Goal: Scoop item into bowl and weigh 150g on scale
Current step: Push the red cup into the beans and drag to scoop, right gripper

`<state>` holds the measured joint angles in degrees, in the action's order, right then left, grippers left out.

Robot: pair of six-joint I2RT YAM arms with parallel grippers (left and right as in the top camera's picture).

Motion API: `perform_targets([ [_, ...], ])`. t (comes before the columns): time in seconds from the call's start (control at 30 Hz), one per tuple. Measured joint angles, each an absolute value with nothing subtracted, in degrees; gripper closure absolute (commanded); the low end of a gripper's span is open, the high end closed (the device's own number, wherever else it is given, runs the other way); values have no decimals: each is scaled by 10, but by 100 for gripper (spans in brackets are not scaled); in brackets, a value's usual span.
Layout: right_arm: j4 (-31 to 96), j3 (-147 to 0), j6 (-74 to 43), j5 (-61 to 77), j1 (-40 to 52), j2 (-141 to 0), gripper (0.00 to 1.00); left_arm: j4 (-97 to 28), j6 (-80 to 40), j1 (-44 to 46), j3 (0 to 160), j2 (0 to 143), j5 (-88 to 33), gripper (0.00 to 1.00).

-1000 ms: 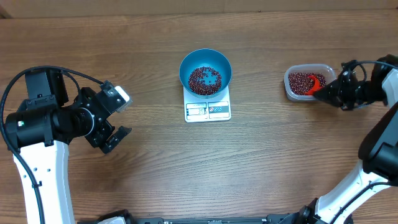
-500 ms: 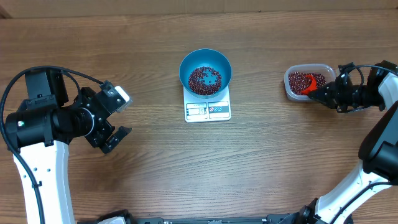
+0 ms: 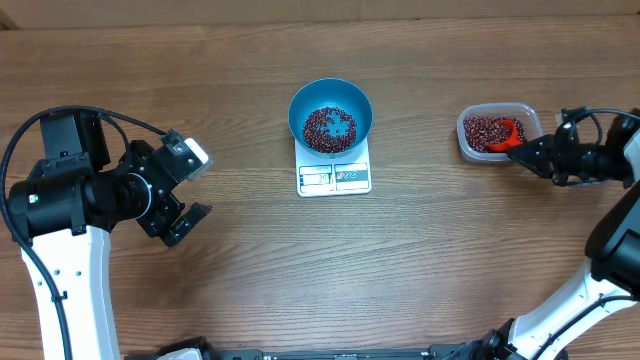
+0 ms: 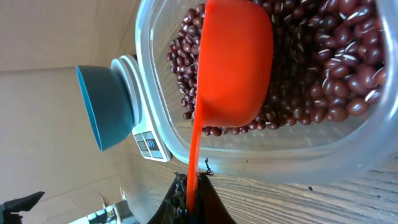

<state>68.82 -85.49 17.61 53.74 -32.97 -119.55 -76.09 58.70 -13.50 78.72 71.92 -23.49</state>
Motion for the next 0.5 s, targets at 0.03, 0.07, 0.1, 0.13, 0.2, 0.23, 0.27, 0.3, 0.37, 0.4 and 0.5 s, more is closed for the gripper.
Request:
perform_targets([
  [0.03, 688, -855, 176, 538, -330, -1195, 96, -761, 587, -135, 787, 719, -235, 0],
  [0.07, 689, -855, 178, 541, -331, -1195, 96, -761, 587, -135, 787, 719, -235, 0],
  [0.1, 690, -855, 178, 544, -332, -1195, 96, -761, 587, -135, 787, 719, -235, 0],
  [0.13, 691, -855, 178, 547, -333, -1195, 96, -761, 587, -135, 787, 719, -235, 0],
  [0.2, 697, -855, 180, 553, -333, -1195, 96, -761, 587, -135, 787, 719, -235, 0],
  [0.23, 703, -855, 184, 556, -333, -1195, 96, -761, 587, -135, 787, 719, -235, 0],
  [0.27, 710, -855, 190, 562, -333, -1195, 96, -761, 587, -135, 787, 719, -235, 0],
  [0.3, 714, -855, 194, 566, -333, -1195, 96, -761, 587, -135, 787, 719, -235, 0],
  [0.37, 718, -855, 199, 571, -333, -1195, 96, -761, 587, -135, 787, 719, -235, 0],
  [0.4, 719, -855, 200, 572, -334, -1195, 96, -761, 587, -135, 787, 719, -235, 0],
  [0.5, 726, -855, 203, 577, -338, -1195, 96, -761, 587, -135, 787, 719, -235, 0],
])
